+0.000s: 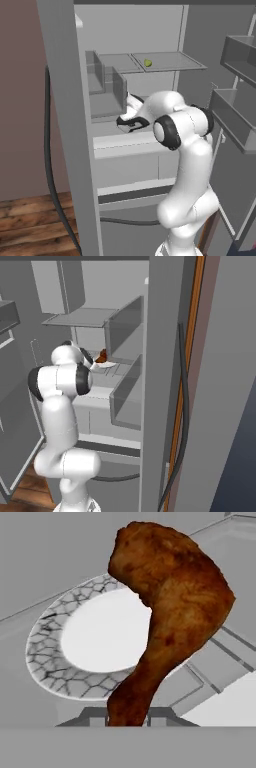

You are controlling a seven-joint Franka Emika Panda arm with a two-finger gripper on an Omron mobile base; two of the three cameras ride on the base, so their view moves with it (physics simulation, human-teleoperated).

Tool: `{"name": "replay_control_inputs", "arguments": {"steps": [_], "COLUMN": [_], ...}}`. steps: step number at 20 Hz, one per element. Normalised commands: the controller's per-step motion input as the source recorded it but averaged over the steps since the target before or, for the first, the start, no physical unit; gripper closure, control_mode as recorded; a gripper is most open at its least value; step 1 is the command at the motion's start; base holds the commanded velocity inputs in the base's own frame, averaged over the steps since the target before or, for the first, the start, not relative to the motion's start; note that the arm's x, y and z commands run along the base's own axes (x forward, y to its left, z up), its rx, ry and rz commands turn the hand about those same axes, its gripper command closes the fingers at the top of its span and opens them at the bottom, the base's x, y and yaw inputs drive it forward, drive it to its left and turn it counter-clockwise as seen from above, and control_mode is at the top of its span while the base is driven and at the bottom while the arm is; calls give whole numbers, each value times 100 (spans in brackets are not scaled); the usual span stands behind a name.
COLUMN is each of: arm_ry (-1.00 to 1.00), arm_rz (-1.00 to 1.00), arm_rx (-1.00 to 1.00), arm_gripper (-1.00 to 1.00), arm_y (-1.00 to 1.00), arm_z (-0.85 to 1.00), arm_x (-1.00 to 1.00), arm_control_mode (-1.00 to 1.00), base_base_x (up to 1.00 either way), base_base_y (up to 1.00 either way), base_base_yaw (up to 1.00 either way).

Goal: Retrieve the chicken drumstick from the fridge and place it on the cutting board.

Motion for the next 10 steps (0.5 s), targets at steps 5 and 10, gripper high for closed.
{"name": "replay_control_inputs", "arguments": {"steps": [5, 10], "arm_ry": [-16, -8], "arm_rz": [8, 11], "arm_rx": [0, 0], "arm_gripper": [100, 100], "arm_y": [0, 0], "arm_z": [74, 32], "arm_x": [-30, -38], "arm_control_mode": [-100, -100], "base_base_x": [0, 0], "base_base_y": [0, 0], "base_base_yaw": [0, 0]}}
